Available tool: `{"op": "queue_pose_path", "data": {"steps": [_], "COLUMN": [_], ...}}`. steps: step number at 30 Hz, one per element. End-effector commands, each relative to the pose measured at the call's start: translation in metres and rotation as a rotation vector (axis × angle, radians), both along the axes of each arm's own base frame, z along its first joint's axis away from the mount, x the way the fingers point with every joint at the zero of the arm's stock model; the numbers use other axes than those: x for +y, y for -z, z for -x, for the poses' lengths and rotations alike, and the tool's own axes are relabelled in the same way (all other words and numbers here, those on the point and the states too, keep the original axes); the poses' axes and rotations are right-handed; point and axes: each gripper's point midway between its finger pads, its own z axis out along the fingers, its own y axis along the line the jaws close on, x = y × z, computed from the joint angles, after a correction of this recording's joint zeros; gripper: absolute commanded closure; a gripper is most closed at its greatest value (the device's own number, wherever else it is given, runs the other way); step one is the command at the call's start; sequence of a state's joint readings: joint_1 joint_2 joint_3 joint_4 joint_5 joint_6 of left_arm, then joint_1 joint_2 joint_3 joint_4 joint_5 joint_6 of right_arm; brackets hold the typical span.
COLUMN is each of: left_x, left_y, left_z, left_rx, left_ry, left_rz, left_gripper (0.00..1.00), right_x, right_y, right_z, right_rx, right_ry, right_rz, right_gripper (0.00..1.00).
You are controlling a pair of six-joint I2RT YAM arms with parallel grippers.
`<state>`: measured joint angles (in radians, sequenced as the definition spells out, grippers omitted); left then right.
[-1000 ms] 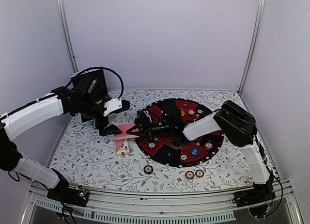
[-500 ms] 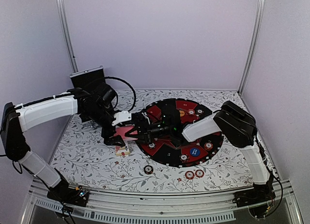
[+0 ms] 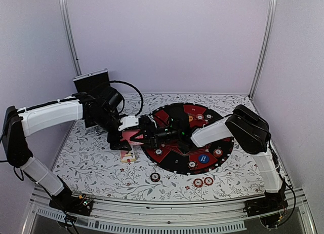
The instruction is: Distribute texas hold em gaming equipment
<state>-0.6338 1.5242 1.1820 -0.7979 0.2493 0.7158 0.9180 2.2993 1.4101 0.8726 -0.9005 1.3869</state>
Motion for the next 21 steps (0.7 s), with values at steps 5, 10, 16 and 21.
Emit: {"op": "queue_pose_path", "data": {"steps": [5,10,16,21], "left_x": [-0.01,-0.015,-0.02,-0.023], "left_y": [-0.003,-0.008,-0.006,-0.004], "left_z": [-0.004,-0.002,0.003,0.007], "left_rx": [-0.059,-0.079,-0.081,-0.07], "left_ry": [0.057,0.082,0.11,0.126], "left_rz": [0.004,0.012,0.005,-0.008], "left_gripper": [0.24,0.3,0.37,0.47], "right_x": [0.001,0.001,0.001,0.005], "right_y": [-0.026,-0.02,-0.018,-0.019], "right_z": [0.003,0.001,-0.004,-0.005], "right_rx": [-0.05,-0.042,-0.046,-0.046], "right_ry": [-0.01,-0.002,0.018,0.009], "right_rz": [-0.049,-0.024,-0.002,-0.009], "right_gripper": [0.97,0.97,0.76,0.64]}}
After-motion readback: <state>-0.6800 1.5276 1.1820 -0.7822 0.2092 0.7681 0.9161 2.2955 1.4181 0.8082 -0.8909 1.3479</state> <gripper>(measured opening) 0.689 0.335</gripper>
